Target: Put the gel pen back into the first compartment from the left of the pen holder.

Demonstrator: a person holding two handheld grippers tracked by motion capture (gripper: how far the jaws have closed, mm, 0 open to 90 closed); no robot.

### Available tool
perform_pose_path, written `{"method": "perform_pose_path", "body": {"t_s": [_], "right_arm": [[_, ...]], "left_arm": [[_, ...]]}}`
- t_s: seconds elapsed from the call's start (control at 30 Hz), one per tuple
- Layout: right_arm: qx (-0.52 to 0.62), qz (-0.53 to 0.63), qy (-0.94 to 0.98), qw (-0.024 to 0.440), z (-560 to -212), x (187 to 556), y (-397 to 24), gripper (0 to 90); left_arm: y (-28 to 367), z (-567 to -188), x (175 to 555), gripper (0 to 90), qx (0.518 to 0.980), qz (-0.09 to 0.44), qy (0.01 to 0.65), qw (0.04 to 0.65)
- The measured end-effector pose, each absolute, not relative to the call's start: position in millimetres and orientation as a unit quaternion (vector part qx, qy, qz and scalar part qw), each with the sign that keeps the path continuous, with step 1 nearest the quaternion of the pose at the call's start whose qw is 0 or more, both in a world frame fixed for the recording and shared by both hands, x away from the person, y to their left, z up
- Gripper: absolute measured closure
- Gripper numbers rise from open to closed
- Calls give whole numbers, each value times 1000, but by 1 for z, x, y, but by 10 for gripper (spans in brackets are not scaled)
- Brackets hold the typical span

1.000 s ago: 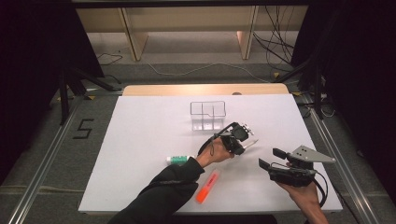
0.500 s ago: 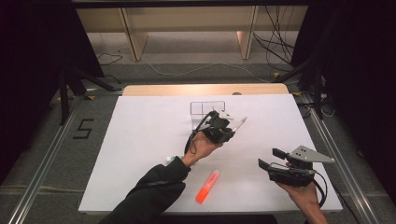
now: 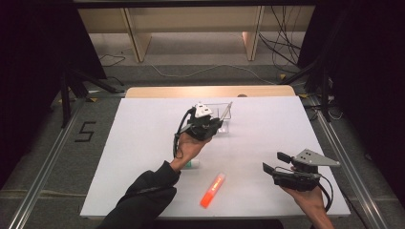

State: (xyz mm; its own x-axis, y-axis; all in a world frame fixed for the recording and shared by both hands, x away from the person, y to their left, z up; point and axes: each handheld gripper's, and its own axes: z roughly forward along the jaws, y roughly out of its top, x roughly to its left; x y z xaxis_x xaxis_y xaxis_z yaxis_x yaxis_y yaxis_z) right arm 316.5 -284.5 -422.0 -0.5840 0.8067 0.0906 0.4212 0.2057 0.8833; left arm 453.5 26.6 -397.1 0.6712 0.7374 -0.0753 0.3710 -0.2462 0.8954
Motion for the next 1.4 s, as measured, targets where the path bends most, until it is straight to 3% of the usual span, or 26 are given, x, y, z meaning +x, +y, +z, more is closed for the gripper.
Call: {"method": "perform_pose_path", "body": {"t_s": [0.6,1.4], "right_arm": [[405,483,751,195,-422,316,-282,297],[402,482,755,191,-424,317,-281,297]], "left_arm": [[61,-380,472,792,695,226,403,551],[58,-390,512,791,673,254,435,542]]}}
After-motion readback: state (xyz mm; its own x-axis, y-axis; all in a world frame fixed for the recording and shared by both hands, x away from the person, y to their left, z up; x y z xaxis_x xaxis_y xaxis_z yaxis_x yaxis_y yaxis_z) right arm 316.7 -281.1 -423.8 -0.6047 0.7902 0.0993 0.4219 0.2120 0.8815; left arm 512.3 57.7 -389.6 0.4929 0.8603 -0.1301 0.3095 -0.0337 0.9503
